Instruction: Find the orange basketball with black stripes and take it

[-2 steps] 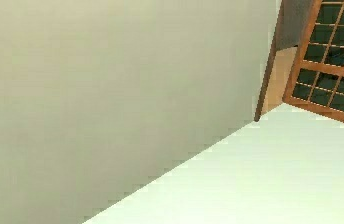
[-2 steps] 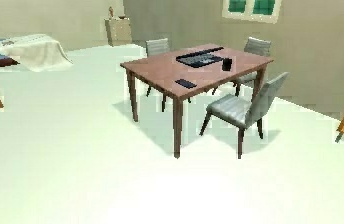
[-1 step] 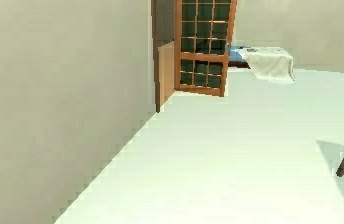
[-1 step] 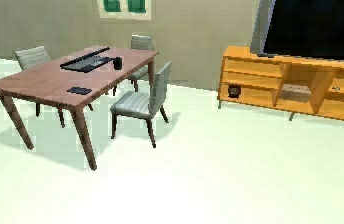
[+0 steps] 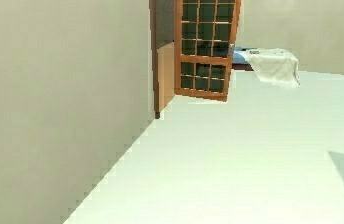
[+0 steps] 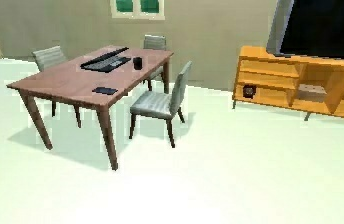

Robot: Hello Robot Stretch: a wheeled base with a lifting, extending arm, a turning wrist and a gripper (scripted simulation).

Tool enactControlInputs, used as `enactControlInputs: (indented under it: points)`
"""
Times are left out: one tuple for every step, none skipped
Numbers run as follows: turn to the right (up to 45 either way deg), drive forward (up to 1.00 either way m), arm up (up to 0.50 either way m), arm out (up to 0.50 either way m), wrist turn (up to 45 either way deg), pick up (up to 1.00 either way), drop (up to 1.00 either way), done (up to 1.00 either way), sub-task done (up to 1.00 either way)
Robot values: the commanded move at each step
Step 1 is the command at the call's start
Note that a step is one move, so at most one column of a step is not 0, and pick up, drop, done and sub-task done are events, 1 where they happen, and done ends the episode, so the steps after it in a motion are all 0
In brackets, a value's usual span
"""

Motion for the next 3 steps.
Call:
enactControlInputs:
  points:
    - [3.0,0.0,0.0,0.0,0.0,0.0,0.0,0.0,0.0]
    - [0.0,1.0,0.0,0.0,0.0,0.0,0.0,0.0,0.0]
    - [0.0,1.0,0.0,0.0,0.0,0.0,0.0,0.0,0.0]
